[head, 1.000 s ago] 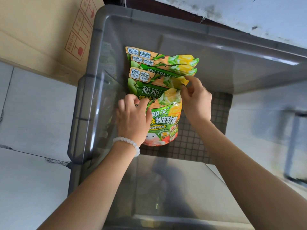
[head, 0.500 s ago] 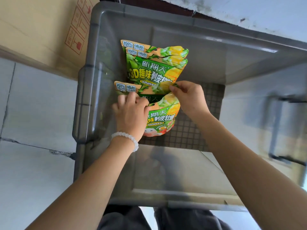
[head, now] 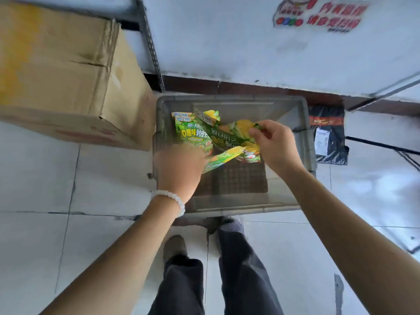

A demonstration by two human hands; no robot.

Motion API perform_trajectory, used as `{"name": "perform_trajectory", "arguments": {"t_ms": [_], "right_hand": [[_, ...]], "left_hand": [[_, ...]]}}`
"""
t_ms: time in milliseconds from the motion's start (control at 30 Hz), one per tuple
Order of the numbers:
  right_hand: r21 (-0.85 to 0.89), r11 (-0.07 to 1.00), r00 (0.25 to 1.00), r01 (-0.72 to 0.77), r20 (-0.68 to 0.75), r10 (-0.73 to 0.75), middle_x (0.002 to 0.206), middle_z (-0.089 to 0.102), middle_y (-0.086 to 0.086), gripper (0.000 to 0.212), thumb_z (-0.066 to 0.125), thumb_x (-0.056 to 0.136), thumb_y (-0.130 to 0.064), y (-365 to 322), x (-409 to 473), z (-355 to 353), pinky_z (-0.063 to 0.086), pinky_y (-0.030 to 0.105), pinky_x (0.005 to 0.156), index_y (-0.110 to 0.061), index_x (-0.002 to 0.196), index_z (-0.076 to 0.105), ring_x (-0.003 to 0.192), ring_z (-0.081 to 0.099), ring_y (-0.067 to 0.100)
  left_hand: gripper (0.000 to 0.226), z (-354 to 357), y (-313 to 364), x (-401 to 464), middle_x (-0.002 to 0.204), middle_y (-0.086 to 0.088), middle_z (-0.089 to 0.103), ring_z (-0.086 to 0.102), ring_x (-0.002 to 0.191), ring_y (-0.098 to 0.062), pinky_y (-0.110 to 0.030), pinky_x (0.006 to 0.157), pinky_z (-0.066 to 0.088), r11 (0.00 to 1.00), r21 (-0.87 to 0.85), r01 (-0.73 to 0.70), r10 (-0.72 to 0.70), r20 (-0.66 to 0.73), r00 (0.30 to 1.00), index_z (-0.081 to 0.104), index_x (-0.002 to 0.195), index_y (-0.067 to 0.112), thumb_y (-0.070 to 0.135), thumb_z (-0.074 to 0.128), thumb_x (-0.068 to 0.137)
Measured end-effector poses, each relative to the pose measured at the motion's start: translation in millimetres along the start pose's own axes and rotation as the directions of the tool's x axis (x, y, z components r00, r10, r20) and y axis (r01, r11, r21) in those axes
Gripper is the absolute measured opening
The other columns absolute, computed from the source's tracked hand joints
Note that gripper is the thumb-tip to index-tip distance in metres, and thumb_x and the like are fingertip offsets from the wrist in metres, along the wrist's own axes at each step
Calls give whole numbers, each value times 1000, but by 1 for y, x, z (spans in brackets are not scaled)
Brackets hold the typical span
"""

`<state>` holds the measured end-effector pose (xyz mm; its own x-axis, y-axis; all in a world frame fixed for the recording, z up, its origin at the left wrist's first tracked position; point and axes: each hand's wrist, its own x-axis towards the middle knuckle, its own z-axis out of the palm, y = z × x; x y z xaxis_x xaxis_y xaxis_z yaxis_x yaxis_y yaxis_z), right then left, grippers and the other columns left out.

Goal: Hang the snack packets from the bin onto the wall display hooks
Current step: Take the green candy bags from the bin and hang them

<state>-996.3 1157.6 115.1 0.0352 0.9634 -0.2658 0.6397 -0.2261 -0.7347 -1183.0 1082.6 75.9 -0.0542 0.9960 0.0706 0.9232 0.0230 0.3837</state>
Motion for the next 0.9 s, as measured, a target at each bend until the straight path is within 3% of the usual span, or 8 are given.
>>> {"name": "perform_trajectory", "arguments": {"t_ms": [167, 233, 300, 433, 533, 667, 800, 900], "right_hand": [[-71, 997, 991, 36, -126, -45, 62, 54, -3, 6, 64, 81, -17, -98, -68, -95, 32, 22, 49, -11, 81, 65, 55, 45, 10], [-17, 999, 990, 36, -137, -38, 59, 52, -6, 11, 65, 81, -17, -136, -94, -131, 37, 23, 53, -17, 73, 58, 54, 46, 10], [48, 997, 987, 63, -152, -55, 66, 58, -1, 6, 67, 80, -18, -174, -120, -170, 42, 28, 62, -16, 79, 61, 63, 53, 16], [51, 984, 960, 169, -237, -152, 74, 62, 3, 13, 67, 80, -16, -237, -158, -239, 40, 26, 62, -11, 92, 67, 71, 55, 19], [32, 963, 926, 269, -285, -249, 65, 60, 0, 6, 65, 81, -17, -281, -181, -289, 38, 26, 54, -13, 85, 67, 62, 52, 16], [72, 924, 884, 376, -327, -334, 72, 66, 6, 9, 61, 84, -19, -328, -201, -342, 42, 30, 60, -11, 86, 64, 67, 58, 20], [92, 865, 815, 492, -397, -422, 64, 53, -8, 5, 60, 86, -14, -365, -218, -384, 34, 20, 54, -18, 84, 57, 61, 48, 10], [94, 838, 784, 538, -420, -457, 64, 49, -6, 4, 57, 88, -13, -382, -223, -399, 34, 14, 50, -13, 84, 58, 59, 43, 8]], "left_hand": [[7, -134, 44, -3, 73, 8, 63, 61, 67, -17, -32, 70, 29, 977, -49, -209, 210, 5, 978, 64, 76, 24, 23, 72, 76], [10, -186, 63, -4, 70, 9, 62, 61, 66, -16, -30, 68, 30, 957, -24, -288, 288, -16, 958, 63, 74, 25, 25, 74, 73], [12, -244, 83, -2, 70, 8, 62, 61, 66, -18, -31, 66, 36, 944, 3, -331, 331, -39, 943, 63, 74, 25, 27, 74, 72], [11, -342, 122, 11, 71, 5, 62, 59, 67, -25, -38, 63, 47, 940, -33, -341, 334, -121, 935, 65, 75, 21, 26, 75, 73], [10, -411, 156, 17, 75, 6, 63, 59, 70, -22, -35, 64, 46, 929, 7, -369, 363, -201, 910, 67, 75, 20, 27, 74, 76], [12, -480, 199, 22, 83, 3, 65, 60, 79, -22, -33, 68, 44, 929, 43, -367, 360, -324, 875, 69, 80, 18, 30, 70, 79], [11, -522, 235, 24, 85, 3, 62, 58, 82, -23, -35, 71, 43, 933, 95, -347, 353, -422, 835, 71, 78, 20, 30, 73, 76], [11, -538, 248, 30, 86, 4, 62, 58, 81, -22, -36, 70, 45, 933, 105, -344, 352, -465, 813, 71, 75, 21, 30, 76, 72]]}}
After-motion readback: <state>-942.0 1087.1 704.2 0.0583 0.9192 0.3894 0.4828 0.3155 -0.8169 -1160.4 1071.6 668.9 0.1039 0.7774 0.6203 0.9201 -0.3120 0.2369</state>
